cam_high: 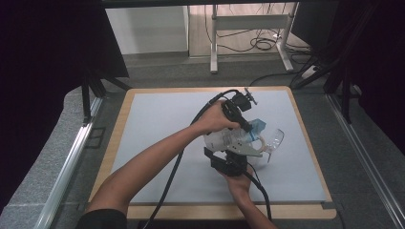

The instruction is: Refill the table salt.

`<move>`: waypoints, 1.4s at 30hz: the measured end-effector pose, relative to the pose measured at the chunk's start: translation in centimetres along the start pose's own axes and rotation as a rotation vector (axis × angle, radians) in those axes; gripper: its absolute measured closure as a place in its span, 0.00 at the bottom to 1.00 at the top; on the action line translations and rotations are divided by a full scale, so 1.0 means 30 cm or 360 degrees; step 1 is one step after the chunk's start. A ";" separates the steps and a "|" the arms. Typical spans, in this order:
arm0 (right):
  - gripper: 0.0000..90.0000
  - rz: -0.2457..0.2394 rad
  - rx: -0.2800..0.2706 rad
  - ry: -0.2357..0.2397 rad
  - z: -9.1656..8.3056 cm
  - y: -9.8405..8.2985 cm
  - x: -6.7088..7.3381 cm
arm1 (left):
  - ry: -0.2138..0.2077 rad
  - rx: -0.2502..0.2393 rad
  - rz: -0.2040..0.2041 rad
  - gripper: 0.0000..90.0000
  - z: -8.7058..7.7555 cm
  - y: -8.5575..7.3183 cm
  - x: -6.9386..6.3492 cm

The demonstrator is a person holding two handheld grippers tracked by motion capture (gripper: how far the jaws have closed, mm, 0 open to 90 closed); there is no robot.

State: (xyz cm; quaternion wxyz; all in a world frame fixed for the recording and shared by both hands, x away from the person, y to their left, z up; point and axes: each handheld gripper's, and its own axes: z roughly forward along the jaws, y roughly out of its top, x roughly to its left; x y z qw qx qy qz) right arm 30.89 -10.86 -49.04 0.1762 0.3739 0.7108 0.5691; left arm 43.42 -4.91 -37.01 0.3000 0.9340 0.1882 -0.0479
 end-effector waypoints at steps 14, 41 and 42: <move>0.57 0.0024 -0.0024 -0.0012 0.001 0.015 0.000 | 0.0017 0.0020 0.0014 1.00 0.001 0.019 -0.010; 0.57 0.0020 -0.0040 0.0005 0.010 0.020 -0.004 | 0.0013 0.0020 0.0003 1.00 0.000 0.017 -0.002; 0.57 0.0019 -0.0040 0.0007 0.010 0.020 -0.004 | 0.0013 0.0020 0.0004 1.00 0.000 0.017 -0.002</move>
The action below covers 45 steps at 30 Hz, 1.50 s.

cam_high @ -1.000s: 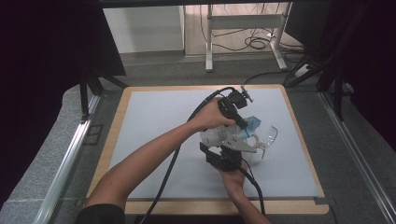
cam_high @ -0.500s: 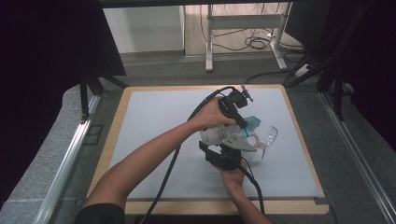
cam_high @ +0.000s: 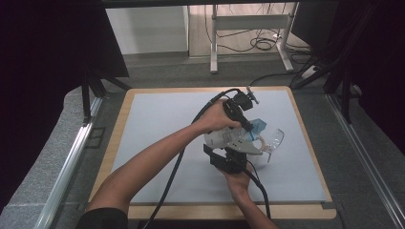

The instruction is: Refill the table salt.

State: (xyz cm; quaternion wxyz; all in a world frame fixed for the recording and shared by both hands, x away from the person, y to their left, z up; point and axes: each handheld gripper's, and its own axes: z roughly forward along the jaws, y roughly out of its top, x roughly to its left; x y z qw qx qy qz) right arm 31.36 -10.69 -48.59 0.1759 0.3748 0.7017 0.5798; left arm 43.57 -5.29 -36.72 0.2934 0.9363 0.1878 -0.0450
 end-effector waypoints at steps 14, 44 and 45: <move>0.57 0.0002 0.0007 0.0003 0.004 -0.003 0.001 | -0.0003 0.0003 -0.0004 1.00 0.003 -0.005 0.005; 0.57 0.0051 -0.0026 -0.0003 0.007 0.010 -0.001 | 0.0010 0.0005 0.0007 1.00 0.001 0.007 0.003; 0.57 0.0049 -0.0026 -0.0003 0.007 0.009 -0.002 | 0.0009 0.0004 0.0001 1.00 0.001 0.007 0.002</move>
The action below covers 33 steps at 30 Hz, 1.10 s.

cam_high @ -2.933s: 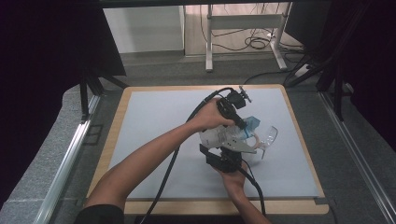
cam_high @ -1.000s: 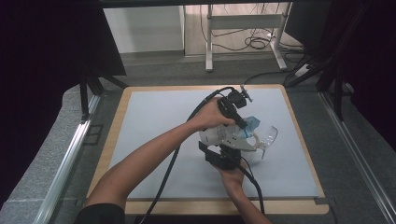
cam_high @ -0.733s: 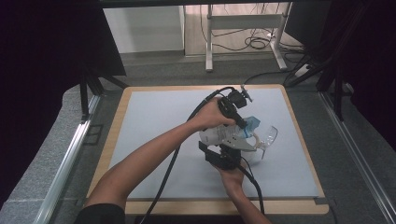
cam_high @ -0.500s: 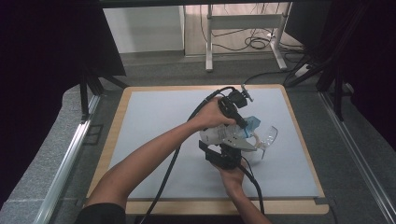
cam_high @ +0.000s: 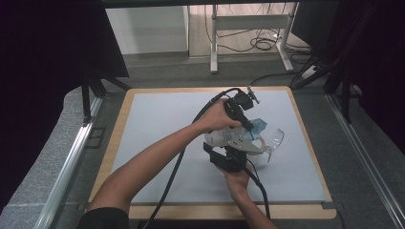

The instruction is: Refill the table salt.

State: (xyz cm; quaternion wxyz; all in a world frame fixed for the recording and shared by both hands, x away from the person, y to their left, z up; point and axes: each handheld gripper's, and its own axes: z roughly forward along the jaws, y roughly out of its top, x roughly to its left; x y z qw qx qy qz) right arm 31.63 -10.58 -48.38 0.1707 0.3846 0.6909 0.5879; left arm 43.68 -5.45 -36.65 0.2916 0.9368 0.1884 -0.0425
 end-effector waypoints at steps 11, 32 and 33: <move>0.57 0.0013 -0.0005 -0.0006 -0.003 0.000 0.000 | -0.0007 -0.0003 0.0005 1.00 0.004 0.001 -0.003; 0.57 0.0012 -0.0008 -0.0004 -0.002 -0.001 -0.003 | -0.0006 0.0005 0.0007 1.00 0.005 0.003 0.000; 0.57 0.0012 -0.0008 -0.0005 -0.002 -0.001 -0.003 | -0.0006 0.0005 0.0007 1.00 0.005 0.003 0.000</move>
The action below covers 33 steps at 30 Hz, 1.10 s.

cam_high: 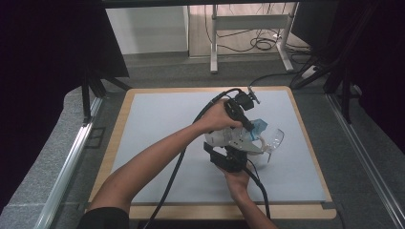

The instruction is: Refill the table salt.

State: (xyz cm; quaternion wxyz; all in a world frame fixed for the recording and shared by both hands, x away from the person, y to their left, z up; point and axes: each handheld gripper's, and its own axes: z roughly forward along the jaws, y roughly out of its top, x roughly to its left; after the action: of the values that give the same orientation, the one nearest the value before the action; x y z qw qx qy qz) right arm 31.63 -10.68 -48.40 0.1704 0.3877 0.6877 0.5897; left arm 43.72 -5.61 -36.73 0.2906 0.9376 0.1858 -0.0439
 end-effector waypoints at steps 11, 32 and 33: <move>0.57 -0.0006 -0.0001 0.0002 0.001 -0.002 -0.001 | -0.0001 -0.0003 -0.0003 1.00 -0.004 0.000 0.002; 0.58 0.0003 -0.0019 -0.0002 -0.002 0.001 -0.006 | 0.0008 0.0001 -0.0003 1.00 0.004 0.008 -0.007; 0.58 0.0003 -0.0019 -0.0002 -0.002 0.001 -0.006 | 0.0010 0.0008 0.0005 1.00 0.003 0.009 -0.006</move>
State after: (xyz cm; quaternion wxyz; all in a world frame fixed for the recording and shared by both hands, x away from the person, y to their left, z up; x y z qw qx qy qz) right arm 31.71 -10.87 -48.40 0.1725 0.3876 0.6837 0.5938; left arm 43.65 -5.93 -36.62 0.2876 0.9388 0.1850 -0.0410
